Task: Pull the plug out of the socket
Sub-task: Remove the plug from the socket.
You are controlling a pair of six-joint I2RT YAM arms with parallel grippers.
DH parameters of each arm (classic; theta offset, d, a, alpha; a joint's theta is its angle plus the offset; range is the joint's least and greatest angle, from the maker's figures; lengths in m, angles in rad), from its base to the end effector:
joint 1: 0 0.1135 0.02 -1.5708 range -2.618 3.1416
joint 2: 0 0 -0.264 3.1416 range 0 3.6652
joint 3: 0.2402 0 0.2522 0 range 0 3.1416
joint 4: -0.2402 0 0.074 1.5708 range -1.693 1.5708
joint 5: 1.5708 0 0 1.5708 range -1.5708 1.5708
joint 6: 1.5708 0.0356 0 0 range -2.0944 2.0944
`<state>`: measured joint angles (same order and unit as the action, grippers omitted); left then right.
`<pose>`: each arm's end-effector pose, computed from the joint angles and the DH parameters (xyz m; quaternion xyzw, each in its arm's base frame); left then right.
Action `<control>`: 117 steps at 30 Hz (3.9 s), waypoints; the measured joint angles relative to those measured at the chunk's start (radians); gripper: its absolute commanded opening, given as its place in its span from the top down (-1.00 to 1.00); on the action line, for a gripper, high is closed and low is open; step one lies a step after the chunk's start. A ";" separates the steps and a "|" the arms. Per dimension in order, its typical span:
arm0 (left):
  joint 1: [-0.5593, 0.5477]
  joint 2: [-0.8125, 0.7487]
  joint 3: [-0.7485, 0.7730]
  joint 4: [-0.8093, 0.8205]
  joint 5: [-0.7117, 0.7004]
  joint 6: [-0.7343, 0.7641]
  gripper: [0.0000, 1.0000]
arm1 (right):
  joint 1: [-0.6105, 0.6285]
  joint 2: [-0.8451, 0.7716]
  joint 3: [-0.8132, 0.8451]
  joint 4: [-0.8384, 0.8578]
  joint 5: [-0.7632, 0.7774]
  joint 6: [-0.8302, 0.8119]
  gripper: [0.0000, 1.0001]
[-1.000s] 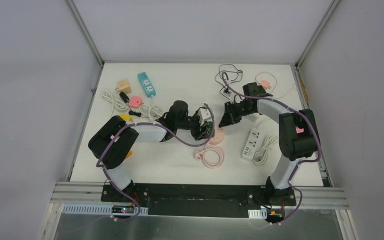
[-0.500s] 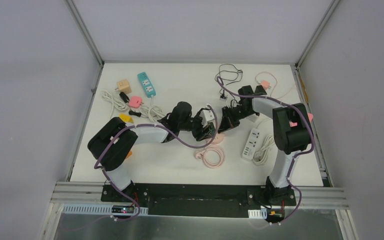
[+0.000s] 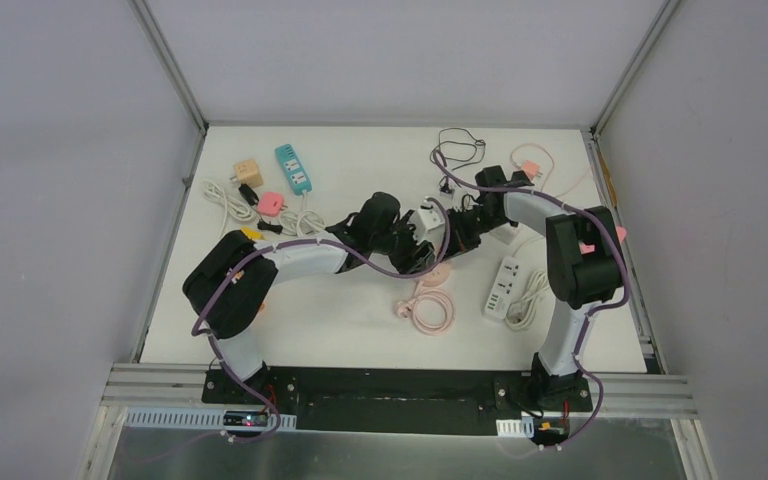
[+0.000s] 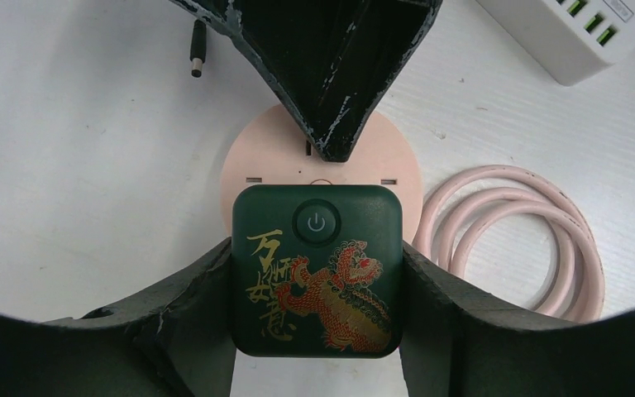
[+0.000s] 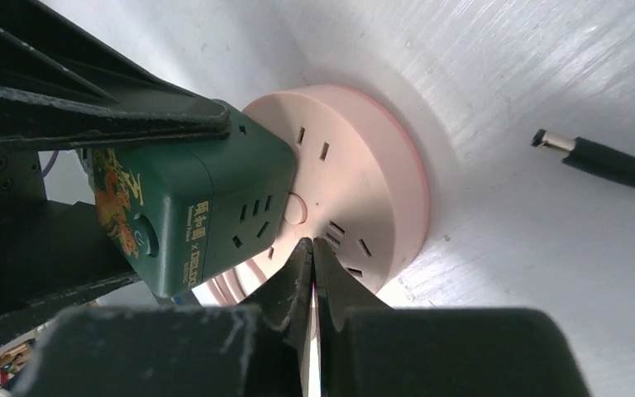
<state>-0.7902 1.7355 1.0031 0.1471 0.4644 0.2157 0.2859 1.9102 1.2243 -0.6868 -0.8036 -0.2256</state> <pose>0.2517 -0.2768 0.1963 0.5087 0.6987 -0.3249 0.3841 0.3332 0.1247 0.1569 -0.2691 0.8763 0.3917 0.0792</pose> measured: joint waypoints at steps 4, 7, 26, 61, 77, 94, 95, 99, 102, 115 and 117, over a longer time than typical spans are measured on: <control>-0.015 0.007 0.007 -0.005 -0.045 -0.010 1.00 | 0.005 0.000 0.012 0.001 0.026 -0.001 0.95; -0.056 0.002 0.006 -0.012 -0.138 0.018 1.00 | 0.013 0.002 0.021 -0.008 0.039 -0.003 0.95; -0.108 -0.021 -0.087 0.141 -0.353 -0.115 1.00 | 0.030 0.024 0.068 -0.042 0.081 -0.005 0.96; -0.163 -0.026 -0.101 0.159 -0.494 -0.157 1.00 | 0.044 0.049 0.113 -0.080 0.105 -0.005 0.98; -0.171 -0.037 -0.097 0.121 -0.520 -0.179 1.00 | 0.053 0.056 0.122 -0.091 0.106 -0.008 0.99; -0.165 -0.016 0.007 -0.073 -0.542 -0.208 1.00 | 0.053 0.062 0.127 -0.095 0.104 -0.008 0.99; -0.164 -0.016 0.008 -0.077 -0.542 -0.208 1.00 | 0.053 0.062 0.127 -0.095 0.105 -0.008 0.99; -0.132 -0.017 0.005 -0.069 -0.484 -0.255 1.00 | 0.053 0.063 0.128 -0.095 0.105 -0.008 0.99; -0.103 -0.022 -0.003 -0.063 -0.424 -0.283 1.00 | 0.053 0.063 0.129 -0.095 0.104 -0.008 0.99; -0.141 -0.019 0.054 -0.188 -0.517 -0.271 1.00 | 0.058 0.066 0.130 -0.102 0.100 -0.008 1.00; -0.140 -0.017 0.058 -0.199 -0.517 -0.272 1.00 | 0.058 0.066 0.130 -0.102 0.100 -0.008 1.00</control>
<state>-0.9306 1.7184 1.0611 -0.0517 -0.0528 -0.0559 0.3439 1.9762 1.3540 -0.7891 -0.7033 -0.2337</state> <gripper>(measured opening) 0.588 0.006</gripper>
